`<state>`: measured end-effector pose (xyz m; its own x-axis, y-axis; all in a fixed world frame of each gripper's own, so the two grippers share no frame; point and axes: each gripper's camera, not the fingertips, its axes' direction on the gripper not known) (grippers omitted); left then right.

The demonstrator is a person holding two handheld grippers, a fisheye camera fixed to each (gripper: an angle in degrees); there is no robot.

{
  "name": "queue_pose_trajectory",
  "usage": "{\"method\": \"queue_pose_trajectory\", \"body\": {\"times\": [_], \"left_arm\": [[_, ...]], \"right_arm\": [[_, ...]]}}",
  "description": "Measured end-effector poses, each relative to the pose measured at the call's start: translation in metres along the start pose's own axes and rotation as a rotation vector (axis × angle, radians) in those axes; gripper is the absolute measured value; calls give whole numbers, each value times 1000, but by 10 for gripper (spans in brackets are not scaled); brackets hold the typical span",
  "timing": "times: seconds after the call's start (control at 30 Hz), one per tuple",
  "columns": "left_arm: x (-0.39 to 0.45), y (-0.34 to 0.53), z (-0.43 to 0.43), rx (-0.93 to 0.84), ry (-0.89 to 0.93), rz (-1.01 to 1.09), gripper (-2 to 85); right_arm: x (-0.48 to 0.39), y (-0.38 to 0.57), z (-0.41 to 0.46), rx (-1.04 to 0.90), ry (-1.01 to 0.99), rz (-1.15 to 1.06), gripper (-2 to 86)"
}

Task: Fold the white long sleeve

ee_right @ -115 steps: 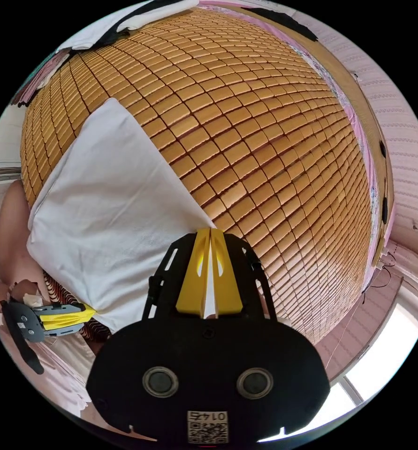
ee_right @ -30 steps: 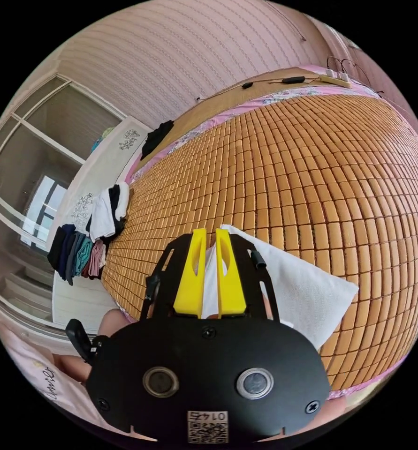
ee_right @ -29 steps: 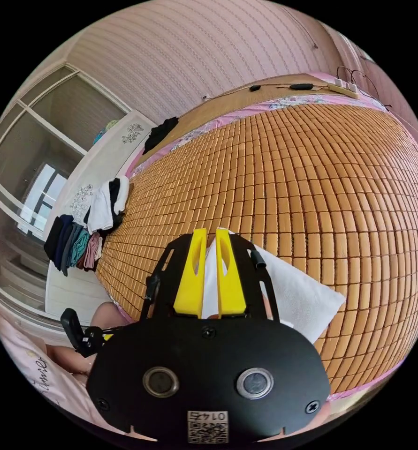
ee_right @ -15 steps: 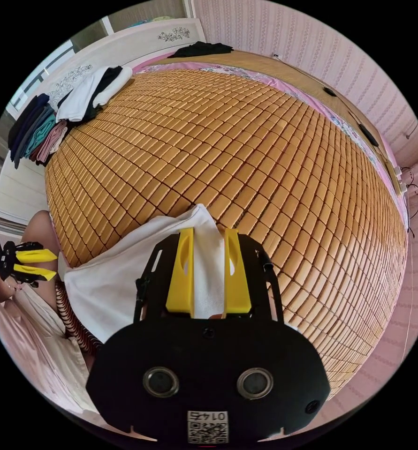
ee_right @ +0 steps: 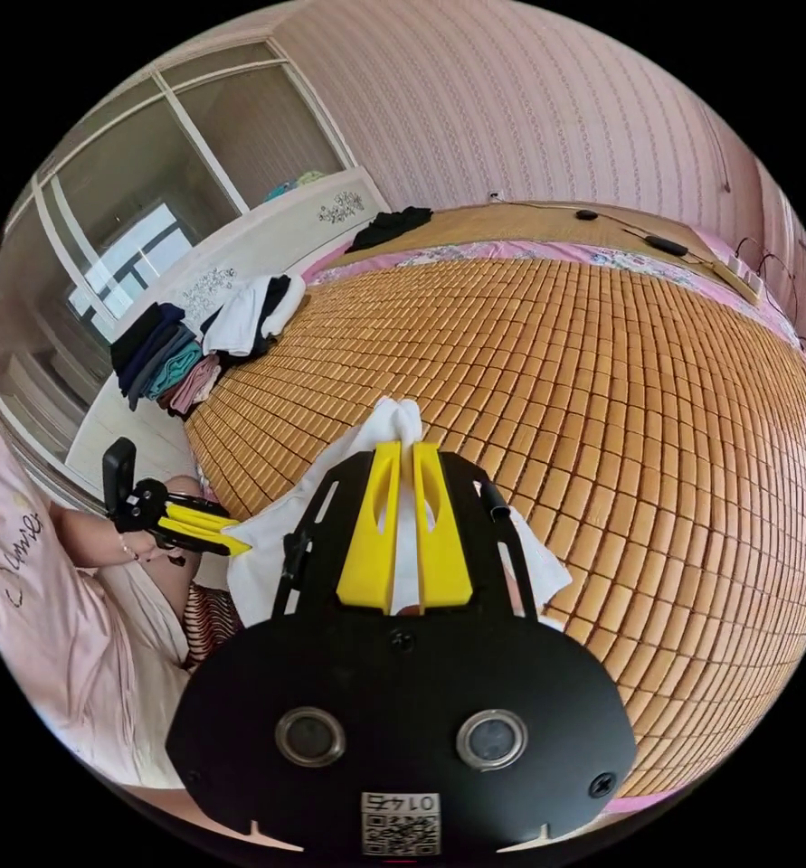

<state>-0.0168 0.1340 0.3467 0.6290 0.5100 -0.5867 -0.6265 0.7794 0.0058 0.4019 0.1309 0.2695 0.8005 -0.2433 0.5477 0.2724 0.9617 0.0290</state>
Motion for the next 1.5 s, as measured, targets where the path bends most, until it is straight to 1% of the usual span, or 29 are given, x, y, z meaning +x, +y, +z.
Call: {"method": "queue_pose_trajectory", "body": {"times": [0.13, 0.23, 0.33, 0.4, 0.47, 0.53, 0.6, 0.67, 0.7, 0.73, 0.8, 0.83, 0.9, 0.93, 0.97, 1.03, 1.1, 1.17, 1.23, 1.3, 1.33, 1.4, 1.43, 1.5], "left_arm": [[38, -9, -26, 54, -23, 176, 15], [71, -24, -50, 103, 23, 289, 10], [110, -50, -67, 147, 114, 421, 7], [141, -82, -66, 178, 218, 506, 7], [163, -114, -56, 191, 307, 539, 7], [183, -154, -39, 196, 407, 544, 7], [210, -211, -4, 187, 502, 534, 8], [231, -252, 32, 161, 496, 520, 11], [246, -279, 61, 113, 497, 500, 16], [253, -293, 77, 82, 496, 490, 19], [276, -336, 148, -26, 410, 441, 33], [280, -344, 167, -60, 364, 426, 38], [285, -364, 227, -198, 183, 375, 50], [283, -366, 235, -228, 169, 361, 52], [280, -369, 240, -244, 192, 357, 57], [274, -369, 227, -208, 214, 384, 65], [267, -357, 197, -147, 130, 442, 62], [254, -340, 177, -121, 25, 445, 54], [233, -318, 155, -143, 43, 389, 53], [206, -275, 109, -143, 36, 319, 58], [200, -262, 94, -131, 24, 312, 59], [177, -208, 30, -74, -39, 281, 60], [171, -193, 14, -59, -61, 268, 60], [138, -135, -47, -5, -159, 184, 59]], "right_arm": [[-6, 43, -69, 143, 9, 46, 13], [-11, 76, -127, 265, 36, 98, 13], [-19, 115, -190, 397, 99, 171, 13], [-21, 147, -243, 478, 185, 251, 12], [-18, 165, -284, 511, 263, 306, 12], [-8, 174, -324, 499, 364, 350, 12], [18, 171, -367, 425, 493, 378, 11], [55, 161, -385, 335, 542, 410, 11], [87, 152, -388, 262, 564, 443, 11], [104, 147, -387, 231, 578, 462, 11], [178, 136, -367, 128, 639, 556, 12], [197, 135, -359, 106, 651, 584, 12], [254, 139, -328, 31, 736, 763, 10], [261, 141, -322, 16, 749, 790, 10], [266, 140, -313, 5, 754, 798, 11], [253, 134, -305, 22, 758, 738, 20], [213, 118, -288, -24, 791, 599, 39], [174, 102, -268, -94, 812, 491, 52], [131, 83, -246, -145, 818, 403, 63], [69, 55, -220, -157, 797, 313, 73], [54, 48, -214, -157, 788, 294, 75], [-8, 17, -189, -153, 747, 207, 81], [-23, 9, -183, -152, 744, 186, 81], [-85, -26, -154, -156, 727, 95, 83]]}}
